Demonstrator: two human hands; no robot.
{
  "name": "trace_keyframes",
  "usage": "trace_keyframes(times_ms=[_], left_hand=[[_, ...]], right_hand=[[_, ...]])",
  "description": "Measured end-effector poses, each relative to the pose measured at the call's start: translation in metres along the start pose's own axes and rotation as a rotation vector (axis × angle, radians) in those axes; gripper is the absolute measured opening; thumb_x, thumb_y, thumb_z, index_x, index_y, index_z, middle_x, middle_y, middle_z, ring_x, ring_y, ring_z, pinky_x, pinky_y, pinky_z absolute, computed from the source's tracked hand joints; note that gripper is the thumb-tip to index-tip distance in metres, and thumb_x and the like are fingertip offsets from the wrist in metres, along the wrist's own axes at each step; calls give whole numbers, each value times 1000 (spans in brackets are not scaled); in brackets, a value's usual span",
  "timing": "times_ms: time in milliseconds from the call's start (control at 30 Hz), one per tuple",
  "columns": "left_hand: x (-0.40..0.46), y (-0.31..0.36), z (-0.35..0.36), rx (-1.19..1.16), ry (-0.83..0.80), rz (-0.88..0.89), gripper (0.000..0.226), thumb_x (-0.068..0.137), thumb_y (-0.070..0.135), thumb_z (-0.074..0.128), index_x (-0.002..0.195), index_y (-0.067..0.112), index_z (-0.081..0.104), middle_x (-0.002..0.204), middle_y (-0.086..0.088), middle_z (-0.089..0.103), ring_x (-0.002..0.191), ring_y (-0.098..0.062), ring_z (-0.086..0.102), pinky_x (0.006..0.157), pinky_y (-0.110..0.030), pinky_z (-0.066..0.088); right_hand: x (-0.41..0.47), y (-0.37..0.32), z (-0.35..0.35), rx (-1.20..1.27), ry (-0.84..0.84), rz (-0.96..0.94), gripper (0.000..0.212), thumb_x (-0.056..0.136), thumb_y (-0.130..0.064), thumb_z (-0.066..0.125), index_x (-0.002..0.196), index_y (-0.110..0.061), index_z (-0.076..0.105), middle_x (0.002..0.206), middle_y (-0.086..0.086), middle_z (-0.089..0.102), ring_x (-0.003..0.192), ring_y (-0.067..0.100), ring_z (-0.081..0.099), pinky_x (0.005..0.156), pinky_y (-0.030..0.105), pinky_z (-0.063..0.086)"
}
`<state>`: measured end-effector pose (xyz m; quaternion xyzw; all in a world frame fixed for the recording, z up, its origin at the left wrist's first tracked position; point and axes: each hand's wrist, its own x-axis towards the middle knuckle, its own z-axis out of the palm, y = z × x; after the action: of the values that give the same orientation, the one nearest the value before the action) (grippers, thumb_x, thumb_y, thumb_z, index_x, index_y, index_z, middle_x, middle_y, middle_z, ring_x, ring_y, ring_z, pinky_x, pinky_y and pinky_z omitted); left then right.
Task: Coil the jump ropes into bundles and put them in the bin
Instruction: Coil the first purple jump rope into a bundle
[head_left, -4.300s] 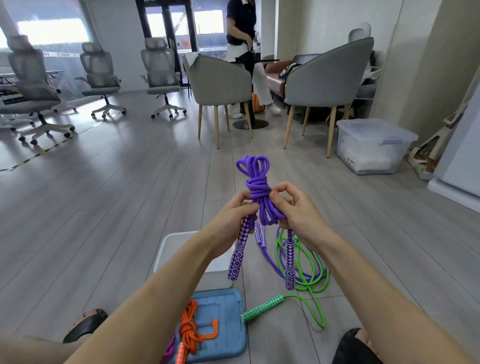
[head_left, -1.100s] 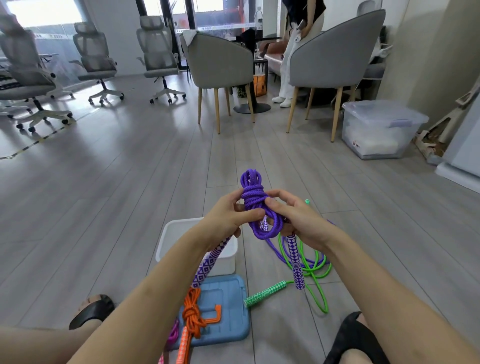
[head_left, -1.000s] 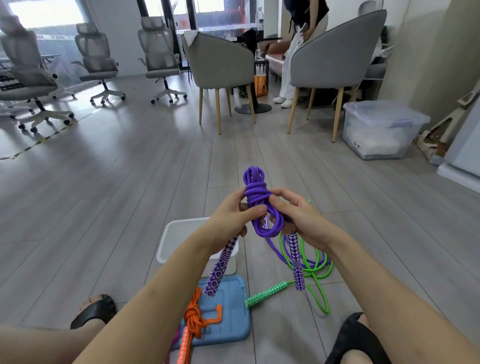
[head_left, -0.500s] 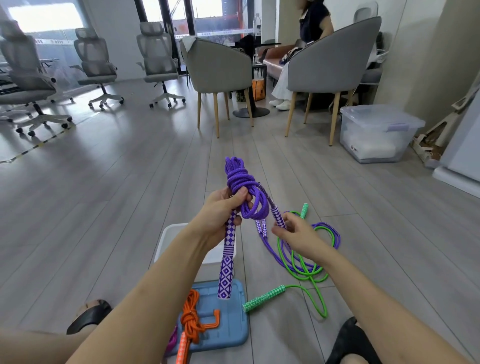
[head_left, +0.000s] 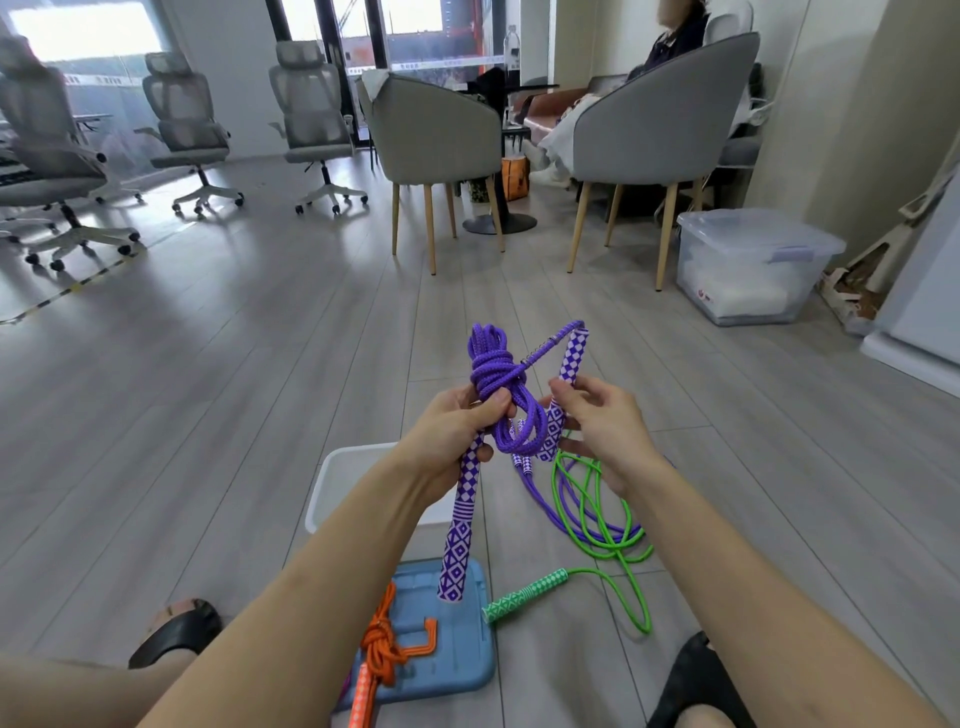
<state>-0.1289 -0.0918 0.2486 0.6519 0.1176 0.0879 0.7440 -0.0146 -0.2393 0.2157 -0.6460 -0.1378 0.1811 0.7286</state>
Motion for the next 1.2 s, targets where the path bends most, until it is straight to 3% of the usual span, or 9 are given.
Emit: trace_keyframes(times_ms=[133,300,500,667,733,833,933,1033,1200], left_hand=[[2,-2,4,11,-29,-3,10,103,14,58,104,10,66,80,2,64,62,-7,53,50,-21,36],[6,-6,8,86,-50,3,29,104,16,57,125,-2,61,78,4,62,62,-7,48,50,-21,33],[6,-7,9,184,-54,58,26,105,18,54,123,2,64,79,1,60,59,-6,45,54,-22,34],[2,-13,14,164,-75,155,17,105,11,54,119,12,63,76,-5,53,59,-12,34,53,-26,28],[1,-15,14,163,-66,177,26,103,7,56,127,15,58,79,-5,57,60,-14,36,53,-26,31],[0,-16,15,224,-31,201,58,100,3,59,148,26,34,102,-6,68,61,-10,48,53,-25,40],[-5,-9,15,281,-33,270,58,100,-2,54,138,32,26,104,-8,67,58,-6,51,56,-26,43],[-8,-5,13,430,-72,363,43,102,-2,48,125,33,39,105,-2,61,65,-2,53,63,-21,47],[1,-10,10,584,26,472,30,103,6,49,104,32,63,107,7,47,82,0,51,65,-20,47]], right_hand=[[-5,-11,3,55,-40,2,22,103,-29,63,110,-9,68,101,7,78,77,19,73,63,34,59],[-10,-20,6,113,-66,-20,20,105,-26,58,111,-9,68,94,3,77,73,17,73,57,32,57],[-13,-26,5,170,-58,22,21,107,-23,53,100,-10,66,84,5,70,64,15,70,54,33,58],[-13,-26,6,305,-41,83,17,109,-21,50,109,-8,62,87,8,63,62,17,71,54,35,59],[-12,-27,5,334,-35,90,12,109,-20,50,104,-13,59,83,6,61,61,18,70,53,36,59],[-12,-29,2,373,-21,105,11,109,-19,50,100,-14,56,80,6,61,62,21,70,54,40,60],[-13,-32,1,416,-26,118,17,110,-17,48,95,-13,56,76,6,60,62,22,72,53,39,60],[-14,-35,3,439,-10,139,17,110,-16,47,96,-12,55,76,8,60,63,23,73,53,39,60],[-13,-38,4,536,42,192,21,110,-15,45,92,-8,54,75,11,61,64,29,75,53,44,61]])
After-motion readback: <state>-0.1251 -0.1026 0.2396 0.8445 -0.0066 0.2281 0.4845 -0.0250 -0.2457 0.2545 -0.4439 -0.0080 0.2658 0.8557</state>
